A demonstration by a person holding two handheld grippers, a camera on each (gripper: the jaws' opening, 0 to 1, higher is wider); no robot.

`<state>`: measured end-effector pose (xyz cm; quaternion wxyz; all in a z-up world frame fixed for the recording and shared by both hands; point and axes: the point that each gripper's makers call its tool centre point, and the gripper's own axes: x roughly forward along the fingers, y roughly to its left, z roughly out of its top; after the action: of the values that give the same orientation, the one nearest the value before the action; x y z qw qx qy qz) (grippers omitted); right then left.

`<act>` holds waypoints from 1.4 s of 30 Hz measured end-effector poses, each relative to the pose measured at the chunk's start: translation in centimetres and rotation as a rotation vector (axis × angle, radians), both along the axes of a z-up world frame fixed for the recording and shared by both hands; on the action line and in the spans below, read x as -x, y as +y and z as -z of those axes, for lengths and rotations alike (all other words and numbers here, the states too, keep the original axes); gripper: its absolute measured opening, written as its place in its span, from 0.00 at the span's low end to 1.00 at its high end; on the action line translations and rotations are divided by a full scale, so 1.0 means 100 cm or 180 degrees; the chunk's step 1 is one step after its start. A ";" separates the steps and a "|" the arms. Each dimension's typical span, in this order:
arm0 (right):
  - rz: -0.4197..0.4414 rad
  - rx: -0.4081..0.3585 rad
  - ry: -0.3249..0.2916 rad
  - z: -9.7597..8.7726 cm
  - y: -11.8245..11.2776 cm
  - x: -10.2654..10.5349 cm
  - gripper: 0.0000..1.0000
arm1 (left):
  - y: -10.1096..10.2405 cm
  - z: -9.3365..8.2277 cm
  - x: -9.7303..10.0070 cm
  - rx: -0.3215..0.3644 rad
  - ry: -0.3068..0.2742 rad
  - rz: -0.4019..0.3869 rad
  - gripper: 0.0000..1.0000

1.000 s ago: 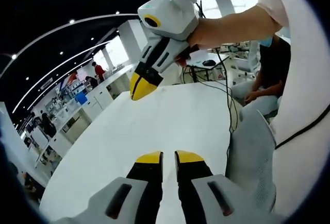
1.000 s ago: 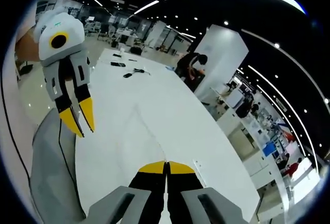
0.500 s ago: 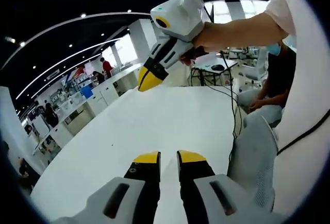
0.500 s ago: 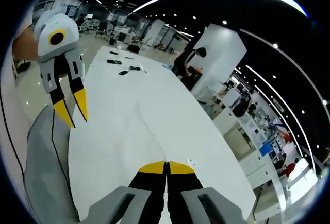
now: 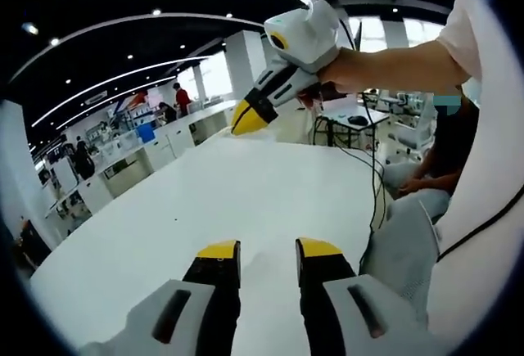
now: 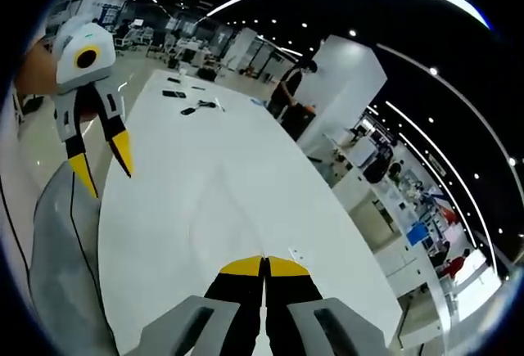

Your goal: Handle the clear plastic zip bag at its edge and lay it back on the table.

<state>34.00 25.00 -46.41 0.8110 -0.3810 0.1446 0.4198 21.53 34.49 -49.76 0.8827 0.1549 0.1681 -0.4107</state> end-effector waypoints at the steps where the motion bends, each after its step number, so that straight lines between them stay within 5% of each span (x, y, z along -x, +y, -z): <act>1: 0.0002 -0.0001 0.0000 0.000 0.000 -0.001 0.00 | 0.001 0.001 0.000 0.0024 0.0020 -0.0019 0.26; 22: 0.0091 0.0137 -0.0183 0.011 -0.004 -0.033 0.00 | 0.009 0.009 -0.004 0.0359 0.0223 -0.0263 0.41; 42: 0.0202 0.0237 -0.0339 0.038 -0.003 -0.061 0.00 | 0.013 0.019 -0.007 0.0445 0.0354 -0.0355 0.56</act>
<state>40.15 24.66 -50.19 0.8157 -0.4279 0.1288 0.3675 22.23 35.80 -51.64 0.9021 0.0604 0.1960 -0.3796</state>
